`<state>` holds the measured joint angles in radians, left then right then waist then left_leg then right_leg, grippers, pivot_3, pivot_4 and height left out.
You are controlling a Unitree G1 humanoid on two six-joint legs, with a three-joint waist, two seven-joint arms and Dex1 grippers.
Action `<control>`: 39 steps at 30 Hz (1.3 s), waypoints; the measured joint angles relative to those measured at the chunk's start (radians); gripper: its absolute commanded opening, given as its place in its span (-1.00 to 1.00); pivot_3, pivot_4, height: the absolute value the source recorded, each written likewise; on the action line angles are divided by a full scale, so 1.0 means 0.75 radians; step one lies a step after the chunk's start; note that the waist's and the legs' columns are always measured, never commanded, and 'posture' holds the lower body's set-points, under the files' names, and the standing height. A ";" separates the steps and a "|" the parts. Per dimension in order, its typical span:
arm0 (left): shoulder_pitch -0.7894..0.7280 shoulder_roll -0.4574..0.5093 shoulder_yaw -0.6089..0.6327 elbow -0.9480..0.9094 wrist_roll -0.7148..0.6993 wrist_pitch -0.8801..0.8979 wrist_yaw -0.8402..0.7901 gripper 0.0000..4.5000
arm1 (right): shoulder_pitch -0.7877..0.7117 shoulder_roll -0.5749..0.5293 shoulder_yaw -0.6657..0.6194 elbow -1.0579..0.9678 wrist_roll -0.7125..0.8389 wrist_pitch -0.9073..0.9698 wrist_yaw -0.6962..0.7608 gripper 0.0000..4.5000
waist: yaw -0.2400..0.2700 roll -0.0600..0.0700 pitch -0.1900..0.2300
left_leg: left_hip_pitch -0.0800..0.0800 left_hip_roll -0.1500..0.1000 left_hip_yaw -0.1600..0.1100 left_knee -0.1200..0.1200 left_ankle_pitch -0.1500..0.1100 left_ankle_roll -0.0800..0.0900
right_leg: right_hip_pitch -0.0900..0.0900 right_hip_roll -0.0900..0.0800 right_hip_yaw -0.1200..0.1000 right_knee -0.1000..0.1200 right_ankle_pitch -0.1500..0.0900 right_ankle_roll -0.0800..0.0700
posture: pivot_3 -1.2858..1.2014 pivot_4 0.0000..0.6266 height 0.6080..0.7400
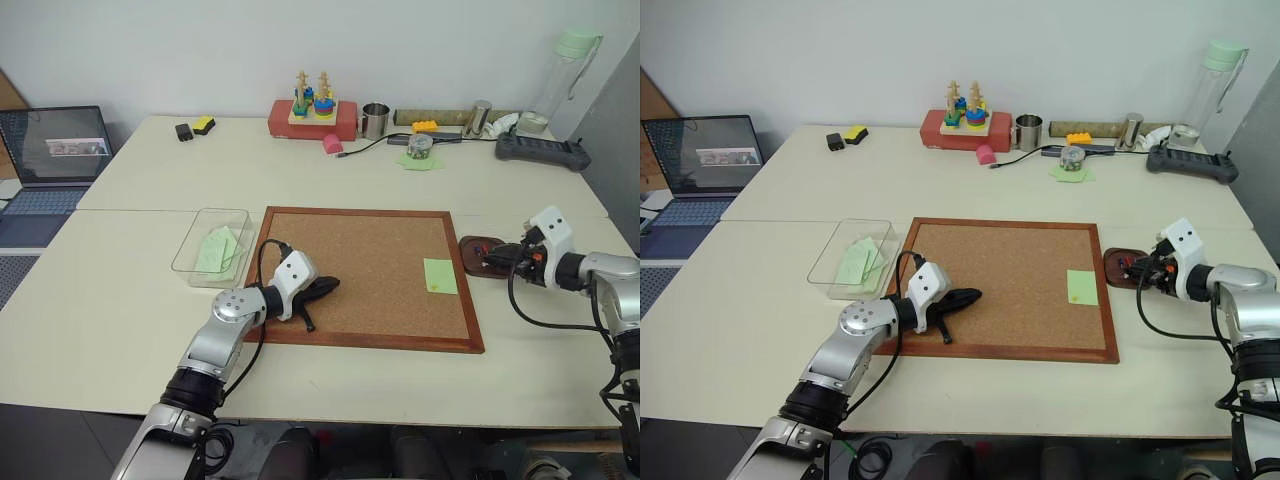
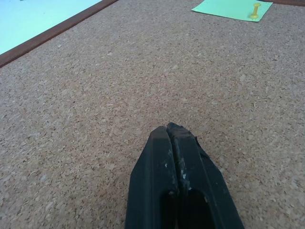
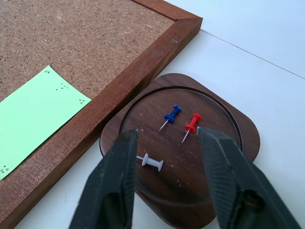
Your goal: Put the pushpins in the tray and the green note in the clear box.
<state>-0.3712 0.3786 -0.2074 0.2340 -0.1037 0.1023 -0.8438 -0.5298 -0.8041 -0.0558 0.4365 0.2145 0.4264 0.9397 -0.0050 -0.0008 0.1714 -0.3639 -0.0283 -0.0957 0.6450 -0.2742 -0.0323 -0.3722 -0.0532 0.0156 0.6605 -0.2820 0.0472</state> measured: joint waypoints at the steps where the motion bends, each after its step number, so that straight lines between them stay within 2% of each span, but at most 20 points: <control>1: 0.000 0.000 0.000 0.000 0.000 0.000 0.000 -1.00 | 0.002 -0.002 -0.001 -0.008 0.004 0.000 0.006 0.07 | 0.000 0.000 0.000 | 0.000 0.000 0.000 0.000 0.000 0.000 | 0.000 0.000 0.000 0.000 0.000 0.000 | 0.03 -0.52 1.00; 4: 0.001 0.000 0.000 -0.001 0.000 0.000 0.000 -1.00 | 0.019 -0.024 -0.006 -0.089 0.023 0.003 0.054 0.07 | 0.000 0.000 0.000 | 0.000 0.000 0.000 0.000 0.000 0.000 | 0.000 0.000 0.000 0.000 0.000 0.000 | 0.03 -0.52 1.00; 8: 0.002 0.001 -0.001 -0.003 0.000 0.000 -0.001 -1.00 | 0.097 -0.069 -0.012 -0.327 0.085 0.016 0.166 0.07 | 0.000 0.000 -0.001 | 0.000 0.000 -0.001 0.000 0.000 0.000 | 0.001 0.000 -0.001 -0.001 0.000 0.001 | 0.03 -0.52 1.00; 12: 0.001 0.000 -0.001 -0.001 0.000 0.000 -0.001 -1.00 | 0.222 -0.057 0.091 -0.525 0.063 -0.059 0.223 0.07 | 0.000 -0.001 -0.001 | 0.000 0.000 -0.001 0.000 0.000 0.000 | 0.001 0.000 -0.001 -0.001 -0.001 0.001 | 0.03 -0.52 1.00; 16: -0.002 0.001 -0.001 0.002 0.000 0.000 -0.001 -1.00 | 0.255 0.016 0.174 -0.534 0.012 -0.127 0.215 0.07 | 0.000 0.000 -0.001 | 0.000 0.000 -0.001 0.000 0.000 0.000 | 0.000 0.000 0.000 -0.001 -0.001 0.001 | 0.03 -0.52 1.00; 22: -0.002 0.001 -0.002 0.002 0.001 0.000 -0.002 -1.00 | 0.211 0.065 0.199 -0.484 -0.001 -0.155 0.196 0.07 | 0.000 -0.001 -0.001 | 0.000 0.000 -0.001 0.000 0.000 0.000 | 0.000 0.000 -0.001 -0.001 -0.001 0.001 | 0.03 -0.52 1.00; 26: -0.002 0.001 -0.003 0.001 0.001 0.000 -0.002 -1.00 | 0.204 0.097 0.200 -0.425 -0.001 -0.159 0.192 -0.20 | 0.000 -0.001 -0.001 | 0.000 0.000 -0.001 0.000 0.000 0.000 | 0.000 0.000 -0.001 -0.001 -0.001 0.001 | 0.03 -0.52 1.00; 29: -0.001 0.004 -0.003 0.000 0.001 0.000 -0.002 -1.00 | 0.194 0.101 0.200 -0.393 -0.001 -0.164 0.191 -0.51 | 0.000 -0.001 -0.001 | 0.000 0.000 -0.001 0.000 0.000 0.000 | 0.000 0.000 -0.001 -0.001 -0.001 0.001 | 0.03 -0.52 1.00; 35: 0.000 0.009 -0.003 -0.002 0.001 0.000 -0.003 -1.00 | 0.193 0.117 0.200 -0.365 -0.001 -0.168 0.189 -0.99 | -0.001 -0.001 -0.001 | 0.000 0.000 -0.001 0.000 0.000 0.000 | 0.000 0.000 -0.001 -0.001 -0.001 0.001 | 0.03 -0.52 1.00; 39: 0.000 0.011 -0.003 -0.002 0.001 0.000 -0.005 -1.00 | 0.192 0.121 0.200 -0.363 -0.001 -0.174 0.190 -0.99 | -0.001 -0.001 -0.001 | 0.000 0.000 -0.001 0.000 0.000 0.000 | 0.000 0.000 -0.001 -0.001 -0.001 0.001 | 0.03 -0.52 1.00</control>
<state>-0.3715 0.3867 -0.2094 0.2325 -0.1033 0.1024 -0.8473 -0.3855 -0.7132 0.0944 0.1640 0.2136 0.2961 1.0820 -0.0055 -0.0013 0.1705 -0.3640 -0.0283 -0.0967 0.6449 -0.2743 -0.0323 -0.3719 -0.0532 0.0151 0.6595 -0.2824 0.0479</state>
